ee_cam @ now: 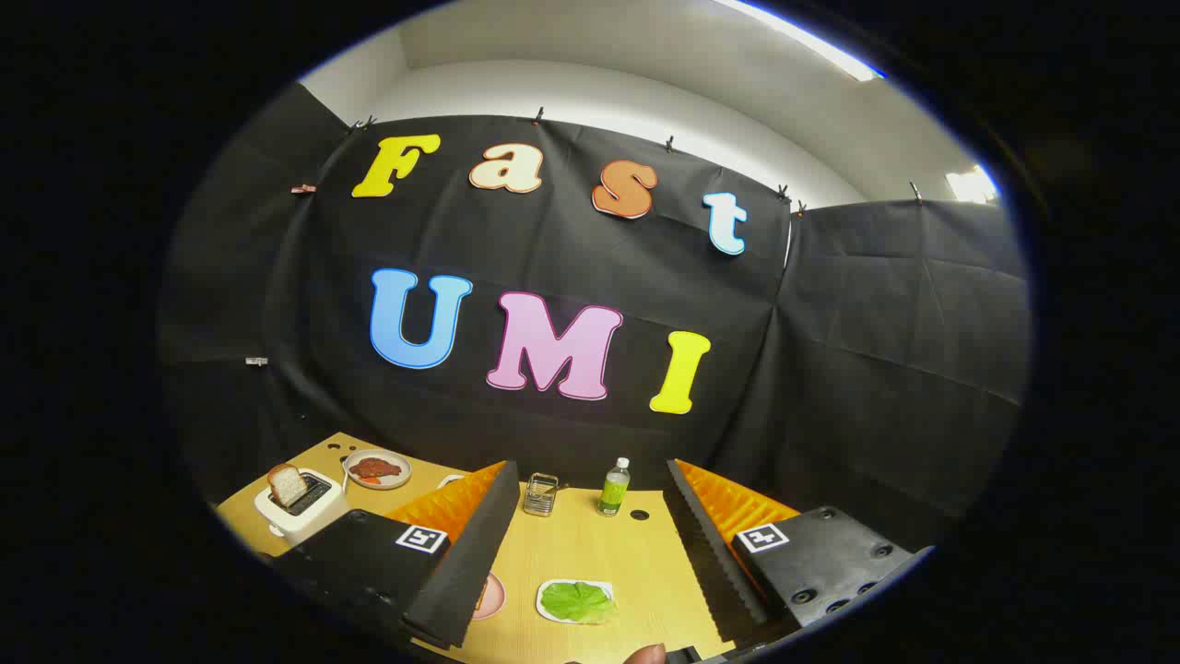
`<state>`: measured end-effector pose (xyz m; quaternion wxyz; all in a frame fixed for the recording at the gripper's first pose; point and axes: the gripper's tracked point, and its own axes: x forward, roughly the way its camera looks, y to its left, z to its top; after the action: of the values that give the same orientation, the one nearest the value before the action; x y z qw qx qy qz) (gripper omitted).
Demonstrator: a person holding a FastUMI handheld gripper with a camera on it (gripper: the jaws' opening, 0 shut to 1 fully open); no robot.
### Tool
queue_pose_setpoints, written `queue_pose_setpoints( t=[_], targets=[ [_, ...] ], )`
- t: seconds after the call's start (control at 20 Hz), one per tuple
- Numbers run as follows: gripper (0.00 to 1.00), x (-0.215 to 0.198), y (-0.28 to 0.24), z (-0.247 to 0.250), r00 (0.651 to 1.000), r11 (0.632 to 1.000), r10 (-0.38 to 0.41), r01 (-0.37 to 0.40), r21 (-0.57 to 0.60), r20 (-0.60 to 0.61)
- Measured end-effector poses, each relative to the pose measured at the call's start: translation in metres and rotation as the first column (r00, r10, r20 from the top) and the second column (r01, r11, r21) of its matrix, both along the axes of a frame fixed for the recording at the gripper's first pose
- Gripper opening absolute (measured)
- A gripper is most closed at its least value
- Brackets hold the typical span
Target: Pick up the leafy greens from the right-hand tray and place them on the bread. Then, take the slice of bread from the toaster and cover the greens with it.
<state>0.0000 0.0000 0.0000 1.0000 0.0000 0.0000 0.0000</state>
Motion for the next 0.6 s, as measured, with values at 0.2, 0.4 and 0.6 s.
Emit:
queue_pose_setpoints(
  t=[0.2, 0.4, 0.6],
  targets=[
    [0.98, -0.0012, 0.0016, -0.002, 1.0, 1.0, 0.007, -0.006, 0.022, -0.01],
    [0.97, 0.0032, -0.0009, -0.0007, 1.0, 1.0, 0.002, -0.002, 0.022, -0.006],
    [0.98, 0.005, -0.0025, -0.0026, 1.0, 0.999, 0.0, 0.0, 0.048, -0.015]
  ],
)
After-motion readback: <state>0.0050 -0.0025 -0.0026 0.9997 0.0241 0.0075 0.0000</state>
